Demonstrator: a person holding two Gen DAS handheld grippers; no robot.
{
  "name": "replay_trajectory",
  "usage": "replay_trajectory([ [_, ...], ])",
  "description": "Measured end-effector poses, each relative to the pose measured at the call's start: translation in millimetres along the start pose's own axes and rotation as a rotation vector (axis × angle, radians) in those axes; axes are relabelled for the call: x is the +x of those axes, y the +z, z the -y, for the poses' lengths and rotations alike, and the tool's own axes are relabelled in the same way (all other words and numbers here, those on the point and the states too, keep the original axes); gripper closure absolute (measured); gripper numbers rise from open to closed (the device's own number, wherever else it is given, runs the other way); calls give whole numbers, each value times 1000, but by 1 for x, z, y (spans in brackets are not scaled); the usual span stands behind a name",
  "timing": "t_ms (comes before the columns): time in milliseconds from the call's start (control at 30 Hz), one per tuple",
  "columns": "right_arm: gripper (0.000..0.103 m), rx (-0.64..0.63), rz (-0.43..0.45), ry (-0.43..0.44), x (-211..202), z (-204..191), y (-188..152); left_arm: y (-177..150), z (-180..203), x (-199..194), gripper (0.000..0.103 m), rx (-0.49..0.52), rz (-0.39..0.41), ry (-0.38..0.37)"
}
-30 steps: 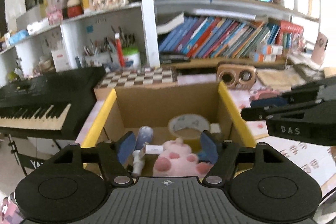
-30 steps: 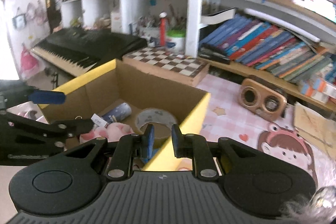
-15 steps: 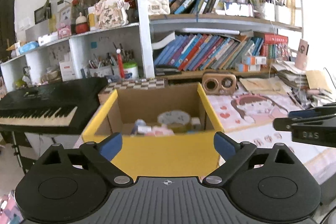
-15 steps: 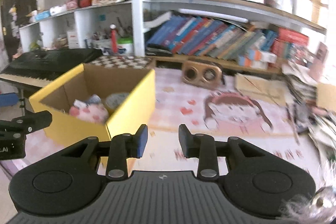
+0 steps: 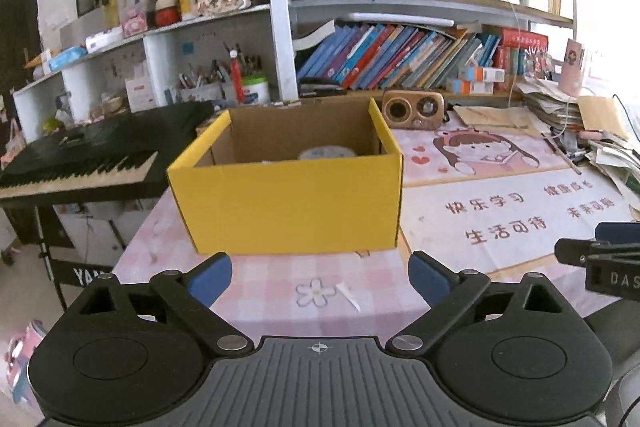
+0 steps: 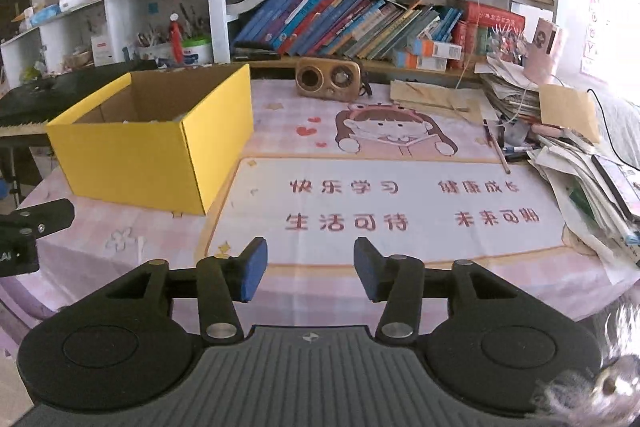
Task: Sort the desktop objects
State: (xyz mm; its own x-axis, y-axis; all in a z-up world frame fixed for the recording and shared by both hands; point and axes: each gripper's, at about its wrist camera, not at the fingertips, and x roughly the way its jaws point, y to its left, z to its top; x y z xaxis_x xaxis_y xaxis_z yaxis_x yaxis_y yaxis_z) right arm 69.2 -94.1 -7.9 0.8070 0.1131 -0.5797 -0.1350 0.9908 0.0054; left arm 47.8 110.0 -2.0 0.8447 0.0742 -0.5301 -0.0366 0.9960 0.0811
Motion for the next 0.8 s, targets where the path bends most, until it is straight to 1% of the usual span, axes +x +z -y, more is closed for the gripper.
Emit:
replay_trajectory([
  [33,52,-6,-4,-1,-1,-1,-2,-1,1,0,6,-1,-5,0],
  [67,49,-9,-7,-1,-2,-1,-3,-1,3,0,6,0,-6,0],
  [100,45,-11,-10,-2,-3,0,-5,-2,4,0,4,1,-7,-1],
  [133,44,-9,-11,-3,-3,0,-6,-3,5,-1,2,4,-8,-2],
  [233,38,4,-18,-12,-6,3,-10,-7,7,-2,2,12,-25,-9],
  [400,24,16,-27,-23,-8,4,-15,-9,7,-2,2,13,-40,-10],
  [467,21,17,-26,-26,-9,4,-15,-9,7,-2,2,12,-39,-14],
  [500,19,17,-25,-28,-10,4,-15,-9,8,-3,2,10,-42,-20],
  [800,17,14,-28,-37,-12,5,-16,-13,11,-5,2,6,-49,-27],
])
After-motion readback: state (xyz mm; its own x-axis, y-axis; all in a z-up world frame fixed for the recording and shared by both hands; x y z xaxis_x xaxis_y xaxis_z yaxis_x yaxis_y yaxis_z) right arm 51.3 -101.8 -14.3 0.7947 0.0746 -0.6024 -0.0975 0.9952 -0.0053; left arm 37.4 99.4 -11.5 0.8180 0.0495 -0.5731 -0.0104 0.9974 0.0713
